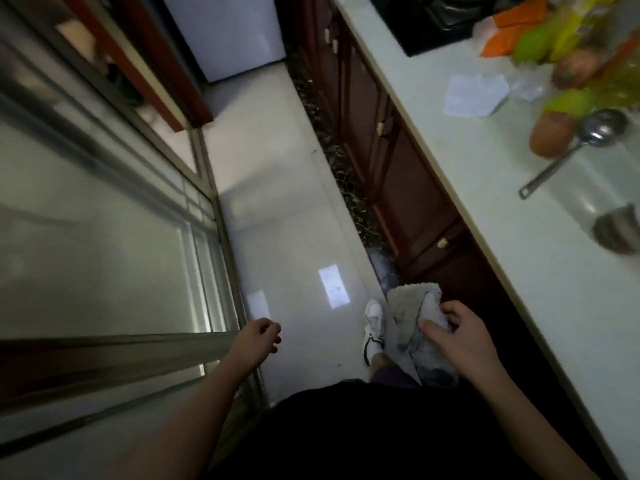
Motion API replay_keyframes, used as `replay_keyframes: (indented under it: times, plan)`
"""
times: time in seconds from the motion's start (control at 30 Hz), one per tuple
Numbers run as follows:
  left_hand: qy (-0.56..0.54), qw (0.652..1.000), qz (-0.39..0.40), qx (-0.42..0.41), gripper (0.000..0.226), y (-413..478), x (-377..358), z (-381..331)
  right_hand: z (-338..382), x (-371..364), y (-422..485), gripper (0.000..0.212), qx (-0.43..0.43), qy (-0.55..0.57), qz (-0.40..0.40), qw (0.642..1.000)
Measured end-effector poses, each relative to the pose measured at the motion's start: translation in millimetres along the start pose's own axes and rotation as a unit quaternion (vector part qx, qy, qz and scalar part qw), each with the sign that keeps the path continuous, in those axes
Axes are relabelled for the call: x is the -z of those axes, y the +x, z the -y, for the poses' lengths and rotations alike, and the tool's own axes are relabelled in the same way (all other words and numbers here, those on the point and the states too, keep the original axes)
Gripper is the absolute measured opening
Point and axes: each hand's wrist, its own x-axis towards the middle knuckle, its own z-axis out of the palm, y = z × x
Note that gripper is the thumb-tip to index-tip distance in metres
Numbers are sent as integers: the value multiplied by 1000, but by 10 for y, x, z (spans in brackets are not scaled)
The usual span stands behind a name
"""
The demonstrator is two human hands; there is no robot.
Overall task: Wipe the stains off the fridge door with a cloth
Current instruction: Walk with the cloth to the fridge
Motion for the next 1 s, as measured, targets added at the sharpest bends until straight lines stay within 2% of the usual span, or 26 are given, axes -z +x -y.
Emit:
replay_keyframes:
  times: [0.27, 0.43, 0.6, 0.73, 0.87, 1.0]
  plan:
    - [-96, 975, -123, 157, 24, 64, 500, 11, 1419, -296, 1512, 36, 110, -93, 142, 979]
    - [-163, 952, -158, 207, 30, 246, 643, -28, 2279, -645, 2156, 24, 172, -120, 207, 956]
    - [-172, 943, -150, 240, 31, 797, 874, -242, 3022, -1060, 2748, 25, 187, -147, 219, 946]
    - [-155, 954, -117, 229, 26, 1449, 1418, -718, 3594, -1320, 3175, 25, 173, -141, 198, 955]
    - [-110, 978, -70, 160, 24, 2178, 2073, -1448, 4214, -1507, 3540, 24, 171, -128, 171, 962]
    - [-110, 988, -73, 86, 19, 2836, 2726, -2317, 4791, -1664, 3968, 25, 162, -112, 156, 968]
